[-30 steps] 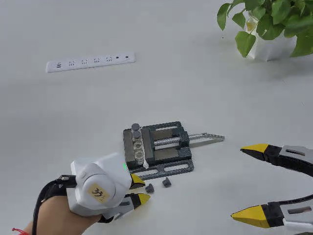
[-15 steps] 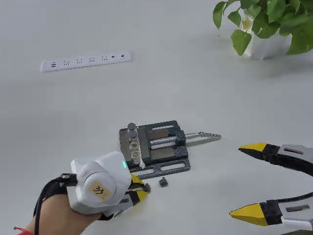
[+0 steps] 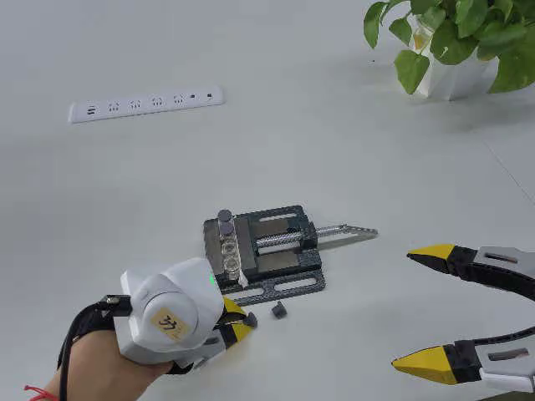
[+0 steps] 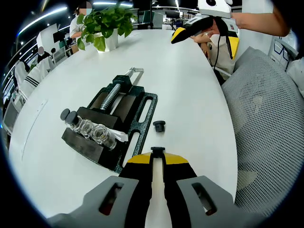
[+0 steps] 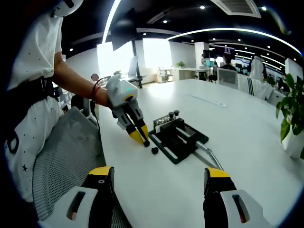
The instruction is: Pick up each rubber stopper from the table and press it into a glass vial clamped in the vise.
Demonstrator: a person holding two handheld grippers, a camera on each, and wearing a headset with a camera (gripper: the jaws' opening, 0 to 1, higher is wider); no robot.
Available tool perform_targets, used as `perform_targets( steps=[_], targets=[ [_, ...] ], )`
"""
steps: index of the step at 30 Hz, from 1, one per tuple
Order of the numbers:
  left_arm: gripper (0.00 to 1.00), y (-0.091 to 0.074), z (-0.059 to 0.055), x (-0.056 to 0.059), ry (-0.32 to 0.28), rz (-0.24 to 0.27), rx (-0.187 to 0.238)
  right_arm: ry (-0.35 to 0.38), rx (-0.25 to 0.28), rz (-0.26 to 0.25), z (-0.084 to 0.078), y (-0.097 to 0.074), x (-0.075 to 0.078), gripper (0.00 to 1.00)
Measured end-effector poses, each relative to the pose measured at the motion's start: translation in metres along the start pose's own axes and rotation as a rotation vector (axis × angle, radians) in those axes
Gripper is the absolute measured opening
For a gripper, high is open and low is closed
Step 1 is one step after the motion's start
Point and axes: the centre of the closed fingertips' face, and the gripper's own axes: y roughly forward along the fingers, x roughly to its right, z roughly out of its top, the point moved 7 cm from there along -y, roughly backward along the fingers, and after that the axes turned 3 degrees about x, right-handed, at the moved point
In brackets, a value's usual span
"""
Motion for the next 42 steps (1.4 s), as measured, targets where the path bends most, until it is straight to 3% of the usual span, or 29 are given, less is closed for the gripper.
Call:
perform_targets(
  steps=[14, 27, 30, 42],
  targets=[
    [0.03, -0.002, 0.003, 0.001, 0.028, -0.006, 0.002, -0.015, -0.002, 0.013, 0.003, 0.003, 0.001, 0.74],
    [0.03, -0.024, 0.031, 0.007, 0.056, -0.019, 0.05, -0.063, 0.015, 0.043, 0.026, 0.012, -0.005, 0.73],
    [0.03, -0.034, 0.044, 0.01, 0.067, -0.027, 0.066, -0.081, 0.024, 0.052, 0.036, 0.014, -0.008, 0.71],
    [0.03, -0.063, 0.077, 0.025, 0.119, -0.051, 0.097, -0.177, 0.026, 0.122, 0.074, 0.033, -0.026, 0.55]
  ],
)
